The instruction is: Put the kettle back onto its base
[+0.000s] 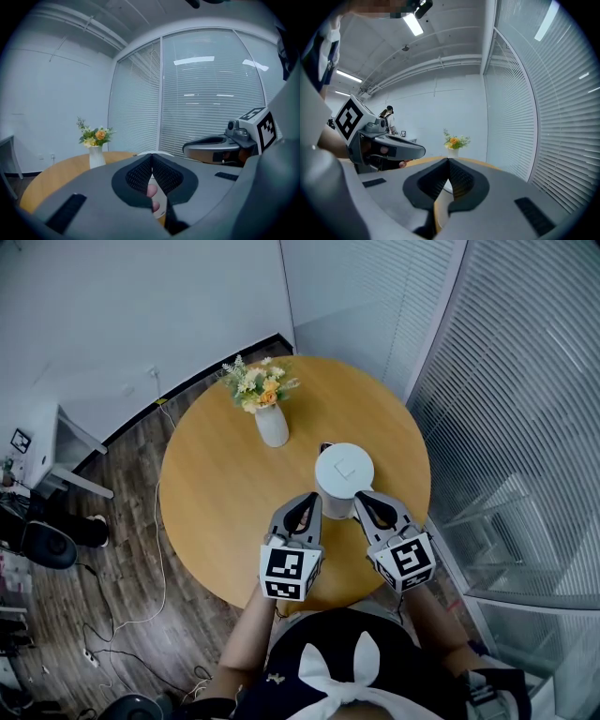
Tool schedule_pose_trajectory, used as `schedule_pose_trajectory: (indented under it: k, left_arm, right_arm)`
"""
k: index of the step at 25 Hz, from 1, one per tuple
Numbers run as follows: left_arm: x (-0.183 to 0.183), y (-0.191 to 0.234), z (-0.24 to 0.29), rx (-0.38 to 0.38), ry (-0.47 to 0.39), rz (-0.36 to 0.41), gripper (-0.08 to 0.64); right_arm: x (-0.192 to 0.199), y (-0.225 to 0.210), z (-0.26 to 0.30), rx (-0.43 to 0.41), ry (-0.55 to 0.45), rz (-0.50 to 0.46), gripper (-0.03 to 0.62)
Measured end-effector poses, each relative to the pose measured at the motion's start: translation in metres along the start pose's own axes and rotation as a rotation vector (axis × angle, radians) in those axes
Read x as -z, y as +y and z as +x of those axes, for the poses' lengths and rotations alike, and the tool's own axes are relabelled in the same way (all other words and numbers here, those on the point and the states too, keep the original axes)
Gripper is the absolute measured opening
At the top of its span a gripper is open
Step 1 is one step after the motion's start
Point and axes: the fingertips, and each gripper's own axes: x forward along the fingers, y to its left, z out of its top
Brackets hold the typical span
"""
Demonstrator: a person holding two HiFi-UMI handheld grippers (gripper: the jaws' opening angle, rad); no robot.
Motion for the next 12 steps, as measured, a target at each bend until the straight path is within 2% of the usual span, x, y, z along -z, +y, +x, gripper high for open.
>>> schedule_pose_trajectory:
  k: [12]
  left_arm:
    - [0.0046, -0.0024, -0.0012, 0.007, 0.009, -0.007, 0.02]
  right_arm:
    - [-0.0001, 0.0022, -0.0004, -0.007, 0.013, 0.0, 0.021]
